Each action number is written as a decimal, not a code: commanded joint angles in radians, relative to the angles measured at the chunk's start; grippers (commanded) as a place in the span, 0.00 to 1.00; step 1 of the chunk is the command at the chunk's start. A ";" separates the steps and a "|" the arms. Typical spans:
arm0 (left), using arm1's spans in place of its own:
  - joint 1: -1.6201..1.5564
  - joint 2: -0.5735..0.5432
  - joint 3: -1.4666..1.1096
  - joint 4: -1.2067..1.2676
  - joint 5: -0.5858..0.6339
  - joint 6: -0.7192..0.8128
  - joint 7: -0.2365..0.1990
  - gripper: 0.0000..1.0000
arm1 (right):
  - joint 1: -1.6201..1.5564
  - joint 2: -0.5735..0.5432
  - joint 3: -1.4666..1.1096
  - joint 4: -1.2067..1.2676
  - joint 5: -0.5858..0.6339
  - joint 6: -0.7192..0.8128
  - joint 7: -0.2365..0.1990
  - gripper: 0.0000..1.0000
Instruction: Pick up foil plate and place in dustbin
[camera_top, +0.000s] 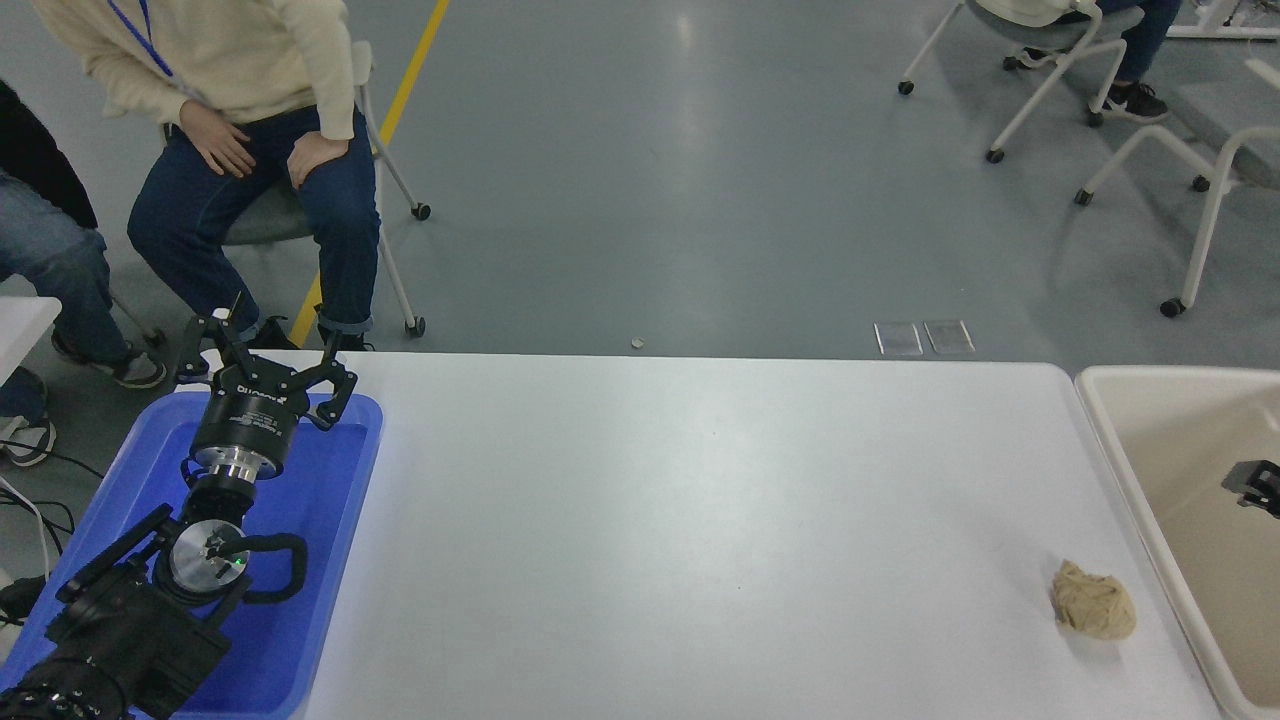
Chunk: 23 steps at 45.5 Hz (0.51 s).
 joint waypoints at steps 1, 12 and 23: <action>0.000 0.000 0.000 0.000 -0.002 0.001 0.000 1.00 | 0.224 0.041 -0.100 0.096 -0.002 0.363 -0.001 1.00; 0.000 0.000 0.000 0.000 0.000 0.001 0.000 1.00 | 0.389 0.132 -0.143 0.191 -0.002 0.492 -0.001 1.00; 0.000 0.000 0.000 0.000 0.000 0.003 0.000 1.00 | 0.550 0.313 -0.159 0.274 0.013 0.609 -0.001 1.00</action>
